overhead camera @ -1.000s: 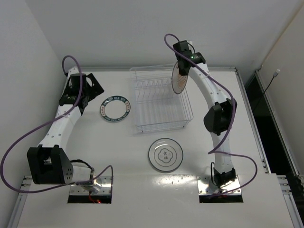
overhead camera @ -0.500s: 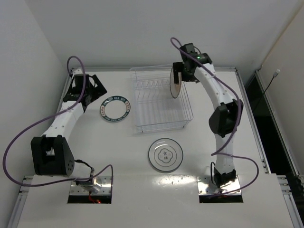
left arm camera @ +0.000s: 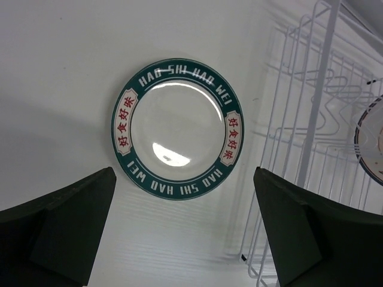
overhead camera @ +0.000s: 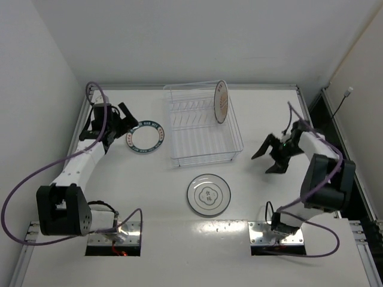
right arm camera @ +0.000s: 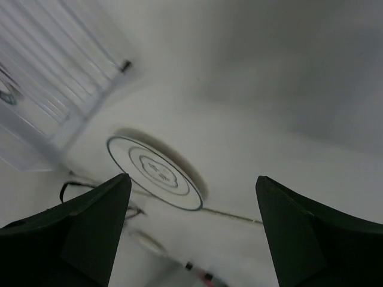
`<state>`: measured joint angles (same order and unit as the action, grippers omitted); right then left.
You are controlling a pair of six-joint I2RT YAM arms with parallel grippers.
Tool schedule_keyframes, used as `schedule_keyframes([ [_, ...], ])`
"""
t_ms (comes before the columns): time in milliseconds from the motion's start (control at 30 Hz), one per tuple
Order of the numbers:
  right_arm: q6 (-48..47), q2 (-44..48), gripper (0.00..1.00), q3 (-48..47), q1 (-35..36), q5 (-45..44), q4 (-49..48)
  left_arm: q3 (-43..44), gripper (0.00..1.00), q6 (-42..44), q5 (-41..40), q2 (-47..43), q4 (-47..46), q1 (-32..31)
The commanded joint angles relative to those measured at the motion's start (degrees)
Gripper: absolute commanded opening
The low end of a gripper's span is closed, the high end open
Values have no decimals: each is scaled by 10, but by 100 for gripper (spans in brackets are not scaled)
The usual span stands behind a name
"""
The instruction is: Load the plates into the dish rack
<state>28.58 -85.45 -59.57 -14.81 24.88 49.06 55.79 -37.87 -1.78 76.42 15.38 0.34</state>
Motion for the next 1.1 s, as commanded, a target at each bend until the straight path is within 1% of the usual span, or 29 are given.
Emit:
schedule_keyframes([
  [0,-67,-36,82,143,13,199,2,-23,100,16,13,-67,-32,-10],
  [100,-93,-9,82,199,38,199,8,-57,100,22,8,-95,-38,-26],
  [133,-119,-9,82,205,51,163,8,-66,100,22,8,-104,-44,-31],
  [167,-131,-2,83,213,59,150,3,-75,100,22,3,-121,-50,-32],
  [200,-131,-2,83,245,68,141,-15,-92,100,27,-3,-128,-50,-45],
  [233,-131,-2,83,267,74,141,-65,-99,100,27,-18,-134,-56,-52],
  [267,-119,-2,78,286,91,141,-95,-104,100,37,-27,-134,-56,-61],
  [300,-105,5,78,304,104,151,-116,-104,100,43,-36,-140,-61,-72],
  [333,-82,15,78,311,122,141,-164,-111,100,52,-51,-140,-61,-95],
  [367,-39,24,78,311,138,122,-178,-117,100,57,-59,-140,-68,-109],
  [400,-11,37,78,331,145,111,-200,-117,100,62,-66,-140,-68,-123],
  [433,22,67,78,342,152,85,-225,-117,100,73,-71,-140,-68,-150],
  [467,55,83,78,352,167,67,-264,-117,100,73,-79,-146,-68,-162],
  [500,127,98,78,384,180,54,-297,-117,100,81,-79,-146,-68,-172],
  [533,165,110,78,400,195,47,-333,-117,100,81,-84,-146,-68,-186],
  [567,198,117,78,414,231,37,-394,-117,100,81,-95,-154,-60,-191],
  [600,245,117,78,429,249,14,-416,-117,100,81,-95,-161,-52,-191],
  [700,290,66,73,429,314,-11,-477,-117,100,81,-105,-174,-46,-198],
  [767,296,33,67,405,345,-12,-500,-117,100,81,-105,-182,-27,-198],
  [800,296,14,63,391,368,-18,-494,-117,100,87,-117,-191,-21,-198],
  [833,296,-24,51,376,378,-25,-481,-117,100,87,-124,-200,-11,-198],
  [867,291,-40,41,346,385,-31,-462,-122,100,93,-130,-200,-11,-198],
  [900,291,-53,30,335,392,-46,-419,-122,100,93,-144,-208,-2,-198],
  [933,291,-60,8,328,399,-52,-400,-122,100,98,-152,-208,6,-198],
  [967,291,-60,0,328,399,-59,-384,-122,100,104,-161,-217,6,-198],
  [1033,291,-37,0,328,399,-76,-320,-122,100,112,-183,-225,11,-198],
  [1067,291,-24,0,310,399,-90,-290,-122,100,112,-189,-233,11,-198],
])
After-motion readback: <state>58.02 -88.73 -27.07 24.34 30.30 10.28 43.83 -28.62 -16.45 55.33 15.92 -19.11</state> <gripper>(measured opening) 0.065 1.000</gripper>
